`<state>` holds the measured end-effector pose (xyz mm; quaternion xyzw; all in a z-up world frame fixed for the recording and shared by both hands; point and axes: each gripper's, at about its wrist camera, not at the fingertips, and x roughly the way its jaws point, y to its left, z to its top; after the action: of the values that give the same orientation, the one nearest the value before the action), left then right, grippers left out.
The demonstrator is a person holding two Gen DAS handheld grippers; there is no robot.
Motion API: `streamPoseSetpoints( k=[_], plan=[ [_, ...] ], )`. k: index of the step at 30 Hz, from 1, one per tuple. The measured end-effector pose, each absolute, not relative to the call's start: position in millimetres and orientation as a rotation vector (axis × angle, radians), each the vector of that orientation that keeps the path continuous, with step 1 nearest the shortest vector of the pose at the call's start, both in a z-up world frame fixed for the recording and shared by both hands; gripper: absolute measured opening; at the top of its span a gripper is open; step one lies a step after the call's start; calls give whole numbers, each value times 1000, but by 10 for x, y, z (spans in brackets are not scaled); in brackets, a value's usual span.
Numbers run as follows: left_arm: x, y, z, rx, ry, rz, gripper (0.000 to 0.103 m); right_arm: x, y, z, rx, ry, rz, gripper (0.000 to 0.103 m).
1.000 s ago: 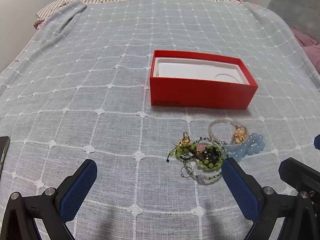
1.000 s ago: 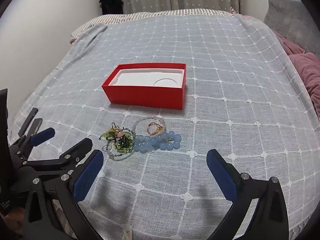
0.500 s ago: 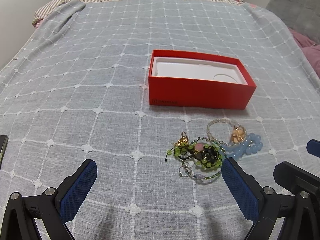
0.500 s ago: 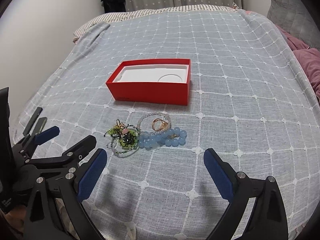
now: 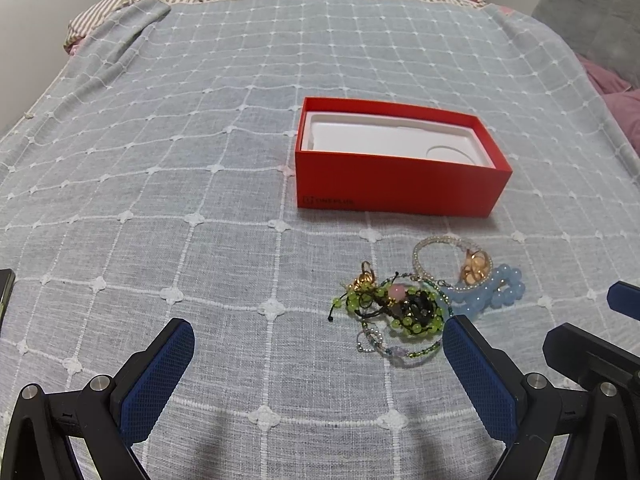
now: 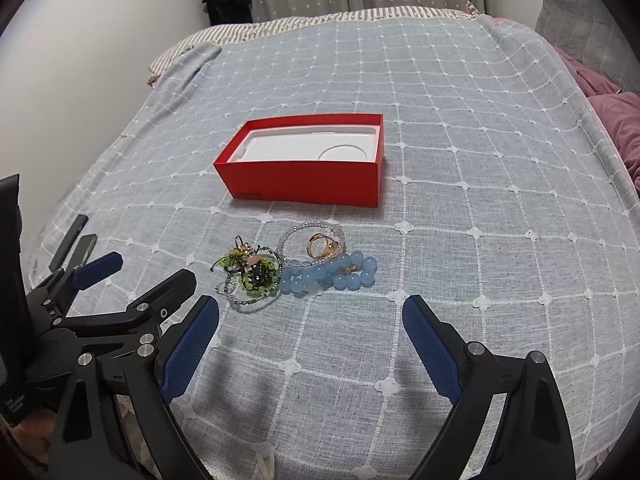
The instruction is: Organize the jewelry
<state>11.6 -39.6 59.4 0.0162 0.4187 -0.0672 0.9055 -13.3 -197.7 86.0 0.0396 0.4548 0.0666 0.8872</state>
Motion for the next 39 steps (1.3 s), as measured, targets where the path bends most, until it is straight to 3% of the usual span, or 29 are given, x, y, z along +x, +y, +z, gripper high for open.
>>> streamPoseSetpoints(
  k=[18,20,24,27,29,34,39],
  plan=[
    [130,-366,544,21,874,-148,101,-121,-1974,832,98,922,147,92],
    [135,-338,558,0,875,-160,100,-98,-2040,839,127,926,150,84],
    [205,-299,481,-49,933,-198,83,-6,-2235,812,201,951,127,59],
    [239,-263,444,-82,958,-206,76,43,-2346,768,242,968,113,49],
    [263,-220,446,-109,962,-208,73,74,-2381,756,253,973,114,47],
    [298,-200,379,-147,1005,-239,50,171,-2427,715,299,1011,136,37],
    [314,-212,275,-201,1064,-294,43,251,-2475,638,306,1032,139,36]
  ],
)
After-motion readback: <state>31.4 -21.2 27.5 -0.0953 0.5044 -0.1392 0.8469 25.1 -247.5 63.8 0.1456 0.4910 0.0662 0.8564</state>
